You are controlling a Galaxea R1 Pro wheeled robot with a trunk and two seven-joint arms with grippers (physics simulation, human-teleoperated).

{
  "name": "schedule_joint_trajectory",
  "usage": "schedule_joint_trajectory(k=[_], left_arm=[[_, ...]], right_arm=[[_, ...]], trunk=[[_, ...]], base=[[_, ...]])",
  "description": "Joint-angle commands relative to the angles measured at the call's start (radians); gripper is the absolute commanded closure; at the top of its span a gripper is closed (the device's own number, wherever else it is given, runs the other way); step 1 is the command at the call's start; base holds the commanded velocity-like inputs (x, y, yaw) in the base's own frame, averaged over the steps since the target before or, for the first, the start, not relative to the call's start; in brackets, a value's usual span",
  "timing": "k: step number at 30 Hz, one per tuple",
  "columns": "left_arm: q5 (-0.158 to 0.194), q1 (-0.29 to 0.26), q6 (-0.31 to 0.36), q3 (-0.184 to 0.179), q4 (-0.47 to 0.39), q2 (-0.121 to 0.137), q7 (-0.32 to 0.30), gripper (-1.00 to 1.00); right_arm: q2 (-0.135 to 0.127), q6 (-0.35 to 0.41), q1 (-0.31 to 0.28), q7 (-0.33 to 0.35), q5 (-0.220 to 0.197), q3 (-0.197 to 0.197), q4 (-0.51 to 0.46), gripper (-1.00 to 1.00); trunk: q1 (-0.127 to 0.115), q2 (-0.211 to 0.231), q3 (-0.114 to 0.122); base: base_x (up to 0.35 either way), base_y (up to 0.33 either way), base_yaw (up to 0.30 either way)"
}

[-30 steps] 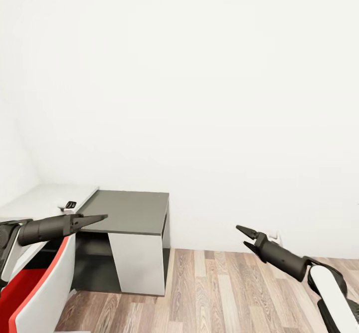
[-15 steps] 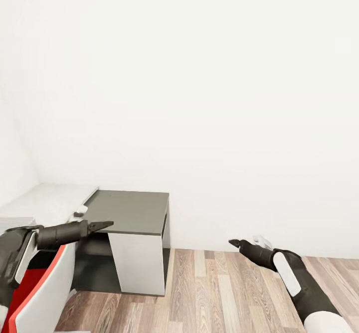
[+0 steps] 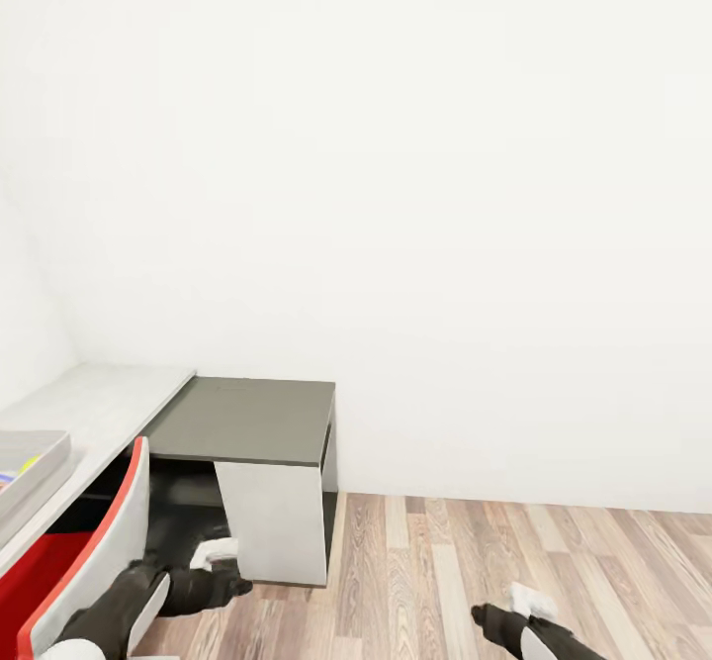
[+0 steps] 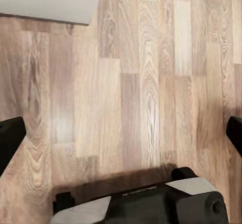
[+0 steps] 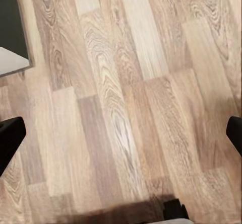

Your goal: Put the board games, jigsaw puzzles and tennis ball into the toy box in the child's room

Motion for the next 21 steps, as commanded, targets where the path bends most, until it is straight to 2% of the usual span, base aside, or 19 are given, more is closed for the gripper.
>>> schedule_joint_trajectory(k=[1, 2, 3, 4, 6, 8, 10, 13, 16, 21], left_arm=[[0.000, 0.002, -0.038, 0.004, 0.070, -0.006, 0.073, -1.00], [0.001, 0.003, -0.064, 0.003, 0.107, -0.007, 0.109, -1.00], [0.001, 0.005, -0.126, 0.002, 0.184, -0.008, 0.175, -1.00], [0.001, 0.006, -0.160, 0.002, 0.224, -0.009, 0.205, -1.00], [0.003, 0.012, -0.299, 0.001, 0.363, -0.010, 0.309, -1.00], [0.005, 0.050, -0.397, 0.000, 0.426, -0.011, 0.396, -1.00], [0.002, 0.112, -0.448, -0.001, 0.450, -0.013, 0.466, -1.00], [0.002, 0.176, -0.490, -0.001, 0.461, -0.017, 0.515, -1.00], [0.004, 0.231, -0.539, 0.000, 0.465, -0.018, 0.532, -1.00], [0.006, 0.286, -0.567, 0.000, 0.467, -0.020, 0.539, -1.00]], right_arm=[[0.000, -0.023, 0.024, 0.000, -0.003, -0.003, 0.032, -1.00], [0.000, -0.035, 0.038, -0.002, -0.002, -0.003, 0.044, -1.00], [0.000, -0.056, 0.073, -0.007, -0.002, -0.003, 0.061, -1.00], [0.000, -0.065, 0.093, -0.011, -0.002, -0.003, 0.067, -1.00], [-0.001, -0.097, 0.174, -0.028, -0.004, -0.003, 0.081, -1.00], [-0.002, -0.131, 0.245, -0.037, -0.005, -0.004, 0.087, -1.00], [-0.002, -0.162, 0.295, -0.041, -0.006, -0.004, 0.090, -1.00], [-0.002, -0.179, 0.322, -0.044, -0.006, -0.003, 0.097, -1.00], [-0.001, -0.184, 0.339, -0.045, -0.005, -0.002, 0.101, -1.00], [0.001, -0.187, 0.350, -0.048, -0.003, -0.001, 0.102, -1.00]], trunk=[[0.000, -0.001, 0.000], [0.000, -0.001, 0.000], [0.000, -0.001, 0.000], [0.000, -0.001, 0.000], [0.000, -0.001, 0.000], [0.000, -0.001, -0.001], [0.000, -0.001, -0.003], [0.000, -0.001, -0.007], [0.000, -0.001, -0.011], [0.000, -0.001, -0.019]], base=[[0.000, 0.000, 0.000], [0.000, 0.000, 0.000], [0.000, 0.000, 0.000], [0.000, 0.000, 0.000], [0.000, 0.000, 0.000], [0.000, 0.000, -0.015], [0.000, 0.000, -0.049], [0.000, 0.000, -0.065], [0.000, 0.000, -0.073], [0.000, 0.000, -0.076]])
